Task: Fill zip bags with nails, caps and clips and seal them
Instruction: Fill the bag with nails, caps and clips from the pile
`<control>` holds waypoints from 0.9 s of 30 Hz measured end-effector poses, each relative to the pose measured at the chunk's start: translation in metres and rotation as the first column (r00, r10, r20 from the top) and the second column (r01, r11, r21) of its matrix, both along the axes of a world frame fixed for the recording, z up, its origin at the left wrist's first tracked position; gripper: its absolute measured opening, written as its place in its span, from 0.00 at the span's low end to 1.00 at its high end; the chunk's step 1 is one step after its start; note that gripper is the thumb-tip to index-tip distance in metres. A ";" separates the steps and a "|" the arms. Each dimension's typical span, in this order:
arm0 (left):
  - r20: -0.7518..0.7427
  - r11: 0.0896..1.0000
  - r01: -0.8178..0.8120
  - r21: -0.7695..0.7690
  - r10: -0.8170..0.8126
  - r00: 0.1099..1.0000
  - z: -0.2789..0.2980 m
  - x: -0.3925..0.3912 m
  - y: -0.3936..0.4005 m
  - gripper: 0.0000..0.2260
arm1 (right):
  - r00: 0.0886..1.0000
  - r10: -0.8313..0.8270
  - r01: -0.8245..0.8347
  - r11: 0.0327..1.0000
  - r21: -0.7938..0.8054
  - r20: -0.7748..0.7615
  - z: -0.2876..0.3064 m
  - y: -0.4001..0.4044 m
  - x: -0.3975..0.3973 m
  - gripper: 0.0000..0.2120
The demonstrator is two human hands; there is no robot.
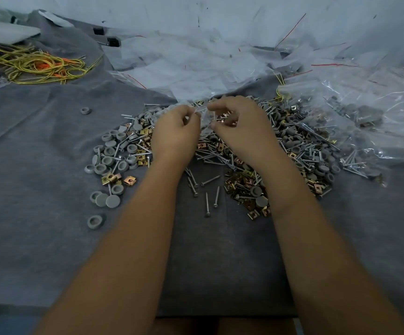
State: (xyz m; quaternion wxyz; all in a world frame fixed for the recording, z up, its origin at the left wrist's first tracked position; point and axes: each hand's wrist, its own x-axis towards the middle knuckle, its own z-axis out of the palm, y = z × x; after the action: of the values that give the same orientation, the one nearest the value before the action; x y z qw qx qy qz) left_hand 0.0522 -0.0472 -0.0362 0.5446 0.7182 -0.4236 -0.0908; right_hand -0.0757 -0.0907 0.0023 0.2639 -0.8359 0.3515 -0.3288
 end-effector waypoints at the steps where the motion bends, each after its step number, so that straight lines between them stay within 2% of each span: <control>1: 0.000 1.000 0.001 -0.001 -0.001 1.000 -0.001 0.000 0.000 0.09 | 1.000 0.009 -0.009 1.000 0.005 -0.020 0.002 0.003 -0.005 0.13; 3: 0.007 1.000 0.006 -0.001 -0.006 1.000 -0.001 0.000 0.000 0.09 | 0.994 0.051 -0.047 0.998 0.039 -0.097 0.007 0.011 -0.018 0.12; 5: -0.005 1.000 0.005 -0.007 -0.005 1.000 -0.002 0.000 -0.001 0.09 | 0.950 0.124 -0.115 0.992 0.045 -0.286 0.009 0.019 -0.034 0.19; 7: -0.027 1.000 -0.003 -0.010 0.003 1.000 -0.003 0.001 -0.002 0.09 | 0.826 0.156 -0.153 0.987 0.051 -0.541 0.009 0.028 -0.051 0.32; 9: -0.017 1.000 -0.007 -0.003 0.007 1.000 -0.004 0.001 -0.003 0.09 | 0.723 0.135 -0.132 0.990 0.057 -0.678 0.008 0.032 -0.063 0.37; 11: -0.004 1.000 -0.005 -0.002 0.005 1.000 -0.004 0.001 -0.003 0.09 | 0.719 0.095 -0.110 0.994 0.021 -0.689 0.007 0.032 -0.065 0.29; 15: -0.035 1.000 0.007 -0.015 -0.007 0.999 -0.005 0.002 -0.004 0.10 | 0.757 -0.002 -0.135 0.978 -0.159 -0.653 0.005 0.023 -0.044 0.12; 24: -0.100 0.999 0.007 -0.041 -0.011 0.995 -0.007 0.005 -0.005 0.11 | 0.824 -0.046 -0.048 0.988 -0.150 -0.565 -0.004 -0.012 -0.004 0.07; 27: -0.108 0.999 0.007 -0.047 -0.013 0.994 -0.007 0.005 -0.005 0.12 | 0.852 -0.084 -0.025 0.979 -0.201 -0.517 -0.015 -0.012 -0.005 0.06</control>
State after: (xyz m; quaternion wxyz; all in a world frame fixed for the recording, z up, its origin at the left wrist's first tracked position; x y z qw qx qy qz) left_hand 0.0569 -0.0521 -0.0429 0.5831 0.6970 -0.3989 -0.1225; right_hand -0.0809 -0.1022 -0.0128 0.0677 -0.9104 0.3879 -0.1268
